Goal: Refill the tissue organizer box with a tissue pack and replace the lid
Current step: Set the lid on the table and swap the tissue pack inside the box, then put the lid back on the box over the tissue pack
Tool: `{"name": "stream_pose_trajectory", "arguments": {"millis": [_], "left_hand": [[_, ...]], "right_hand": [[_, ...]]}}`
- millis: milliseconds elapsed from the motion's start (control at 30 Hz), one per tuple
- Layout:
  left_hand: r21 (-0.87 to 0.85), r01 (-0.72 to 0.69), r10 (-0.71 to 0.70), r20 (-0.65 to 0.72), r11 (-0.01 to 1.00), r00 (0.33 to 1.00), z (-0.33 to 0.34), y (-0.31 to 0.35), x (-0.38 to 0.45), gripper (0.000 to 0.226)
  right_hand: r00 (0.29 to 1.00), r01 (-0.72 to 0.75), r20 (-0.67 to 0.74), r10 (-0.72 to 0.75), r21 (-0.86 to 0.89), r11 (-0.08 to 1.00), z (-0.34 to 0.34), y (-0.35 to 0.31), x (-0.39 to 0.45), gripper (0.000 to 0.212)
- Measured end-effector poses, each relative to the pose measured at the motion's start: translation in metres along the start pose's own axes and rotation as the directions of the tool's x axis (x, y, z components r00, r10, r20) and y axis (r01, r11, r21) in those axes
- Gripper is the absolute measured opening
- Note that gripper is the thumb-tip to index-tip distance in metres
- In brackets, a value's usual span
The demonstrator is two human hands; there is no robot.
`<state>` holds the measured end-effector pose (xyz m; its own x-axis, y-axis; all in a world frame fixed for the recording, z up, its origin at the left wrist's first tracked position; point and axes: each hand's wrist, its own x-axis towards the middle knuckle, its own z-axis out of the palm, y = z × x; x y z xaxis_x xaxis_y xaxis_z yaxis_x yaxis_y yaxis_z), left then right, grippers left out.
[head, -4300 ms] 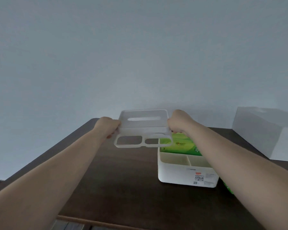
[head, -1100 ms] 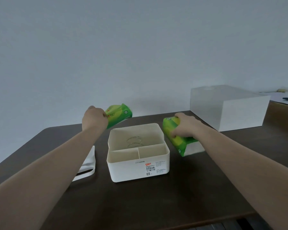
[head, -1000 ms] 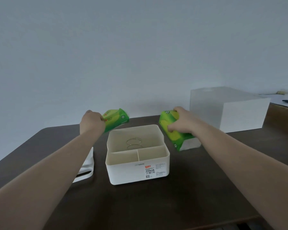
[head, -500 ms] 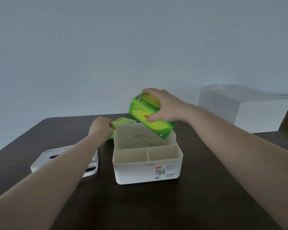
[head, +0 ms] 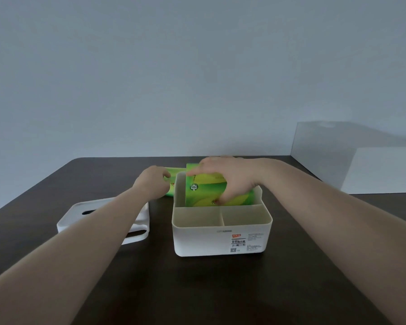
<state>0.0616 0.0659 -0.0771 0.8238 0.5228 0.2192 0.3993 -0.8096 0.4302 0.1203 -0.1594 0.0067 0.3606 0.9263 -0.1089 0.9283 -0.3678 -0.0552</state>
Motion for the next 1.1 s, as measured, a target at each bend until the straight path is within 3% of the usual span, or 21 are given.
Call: {"name": "stream_pose_trajectory", "arguments": {"millis": [367, 467, 600, 733, 900, 1100], "left_hand": [[0.012, -0.028, 0.028, 0.016, 1.0, 0.999, -0.013, 0.0, -0.019, 0.036], [0.012, -0.024, 0.024, 0.013, 1.0, 1.0, -0.025, -0.002, -0.026, 0.036], [0.008, 0.029, -0.029, -0.027, 1.0, 0.999, -0.045, -0.014, -0.038, 0.034], [0.06, 0.131, -0.126, -0.081, 0.99, 0.989, -0.066, -0.039, -0.054, 0.03], [0.102, 0.276, -0.267, -0.092, 0.956, 0.959, -0.082, -0.077, -0.077, 0.029], [0.157, 0.417, -0.411, -0.074, 0.895, 0.909, -0.084, -0.12, -0.096, 0.029]], "right_hand": [[0.989, -0.086, -0.096, 0.109, 0.218, 0.972, 0.003, -0.003, -0.012, 0.057], [0.968, -0.105, -0.197, 0.158, 0.256, 0.961, -0.004, -0.015, -0.011, 0.042], [0.916, -0.122, -0.335, 0.222, 0.294, 0.948, -0.01, -0.037, -0.001, 0.031], [0.891, -0.115, -0.386, 0.24, 0.319, 0.941, -0.011, -0.065, 0.014, 0.025], [0.902, -0.105, -0.368, 0.227, 0.324, 0.94, -0.002, -0.102, 0.037, 0.025], [0.944, -0.207, -0.201, 0.262, 0.26, 0.943, 0.016, -0.135, 0.07, 0.033]]}}
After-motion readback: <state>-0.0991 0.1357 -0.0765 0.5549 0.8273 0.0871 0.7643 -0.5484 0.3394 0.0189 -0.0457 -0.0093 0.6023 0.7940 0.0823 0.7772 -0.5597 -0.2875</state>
